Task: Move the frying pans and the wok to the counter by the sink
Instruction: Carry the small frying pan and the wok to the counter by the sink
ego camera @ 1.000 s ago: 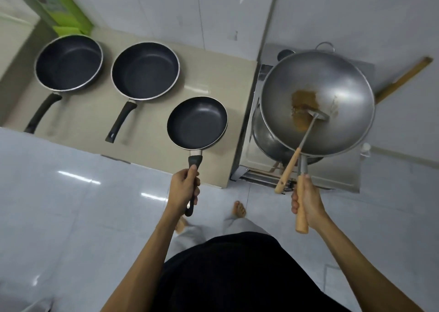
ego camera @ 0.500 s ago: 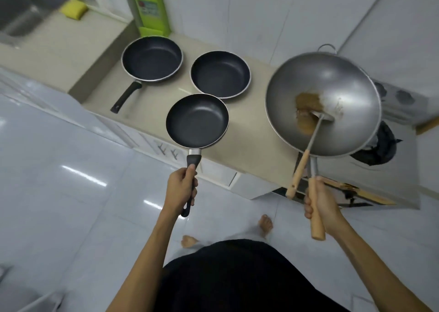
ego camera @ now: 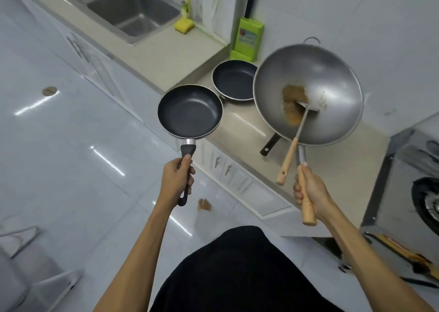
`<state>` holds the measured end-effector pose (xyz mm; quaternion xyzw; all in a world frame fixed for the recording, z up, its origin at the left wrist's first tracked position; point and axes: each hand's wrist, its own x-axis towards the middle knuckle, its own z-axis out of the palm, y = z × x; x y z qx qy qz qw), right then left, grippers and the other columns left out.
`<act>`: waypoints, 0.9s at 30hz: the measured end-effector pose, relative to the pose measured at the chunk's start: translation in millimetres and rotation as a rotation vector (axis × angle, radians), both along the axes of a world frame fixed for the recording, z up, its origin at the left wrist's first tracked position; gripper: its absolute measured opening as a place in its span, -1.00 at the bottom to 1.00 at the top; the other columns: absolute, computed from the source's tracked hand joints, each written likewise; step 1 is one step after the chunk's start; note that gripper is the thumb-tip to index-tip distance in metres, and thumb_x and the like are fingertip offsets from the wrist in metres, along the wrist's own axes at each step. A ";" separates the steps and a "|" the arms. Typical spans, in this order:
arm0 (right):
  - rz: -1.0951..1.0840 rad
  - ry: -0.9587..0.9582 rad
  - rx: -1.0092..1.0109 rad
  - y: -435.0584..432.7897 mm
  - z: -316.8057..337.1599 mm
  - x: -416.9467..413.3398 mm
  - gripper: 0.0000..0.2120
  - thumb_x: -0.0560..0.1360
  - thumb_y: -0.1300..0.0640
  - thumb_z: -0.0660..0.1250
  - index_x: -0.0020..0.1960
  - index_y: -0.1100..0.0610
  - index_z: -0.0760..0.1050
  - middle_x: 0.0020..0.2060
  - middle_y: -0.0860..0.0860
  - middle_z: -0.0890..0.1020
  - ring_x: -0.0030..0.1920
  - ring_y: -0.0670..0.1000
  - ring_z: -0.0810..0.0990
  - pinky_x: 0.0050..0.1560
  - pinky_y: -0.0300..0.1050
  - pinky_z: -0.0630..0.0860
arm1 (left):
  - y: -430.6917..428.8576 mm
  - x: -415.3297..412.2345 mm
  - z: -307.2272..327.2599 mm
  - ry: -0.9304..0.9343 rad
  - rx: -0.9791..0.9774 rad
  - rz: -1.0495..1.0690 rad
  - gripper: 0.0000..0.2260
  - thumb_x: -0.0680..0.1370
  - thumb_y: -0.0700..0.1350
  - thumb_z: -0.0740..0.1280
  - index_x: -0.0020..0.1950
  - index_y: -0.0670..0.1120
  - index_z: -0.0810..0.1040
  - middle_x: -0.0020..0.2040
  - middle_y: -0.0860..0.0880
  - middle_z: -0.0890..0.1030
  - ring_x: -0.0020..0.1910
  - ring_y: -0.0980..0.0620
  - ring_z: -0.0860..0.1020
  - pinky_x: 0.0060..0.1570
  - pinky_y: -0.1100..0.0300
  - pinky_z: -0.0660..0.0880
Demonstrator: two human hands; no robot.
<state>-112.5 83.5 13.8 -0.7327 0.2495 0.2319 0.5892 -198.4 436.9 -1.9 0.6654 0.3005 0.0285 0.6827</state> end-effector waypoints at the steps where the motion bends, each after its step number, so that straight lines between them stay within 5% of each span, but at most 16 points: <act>1: 0.021 0.001 -0.008 15.2 0.2 10.7 -0.52 0.55 -0.36 0.21 -0.07 0.08 0.45 -0.50 -0.03 0.50 -0.56 -0.04 0.40 -0.55 -0.19 0.39 | 16.0 6.1 -0.6 -0.016 -0.019 0.019 -0.63 0.66 0.02 0.26 0.03 -0.32 0.56 -0.33 0.00 0.57 -0.54 0.04 0.43 -0.60 0.18 0.42; 27: 0.391 0.047 -0.023 514.6 -6.2 313.8 -0.43 0.46 -0.46 0.22 -0.11 0.08 0.47 -0.49 -0.01 0.55 -0.55 -0.02 0.47 -0.55 -0.15 0.44 | 476.8 235.3 0.9 -0.013 -0.021 0.389 -0.73 0.66 0.04 0.26 0.01 -0.16 0.59 -0.36 0.06 0.56 -0.52 0.08 0.43 -0.58 0.20 0.43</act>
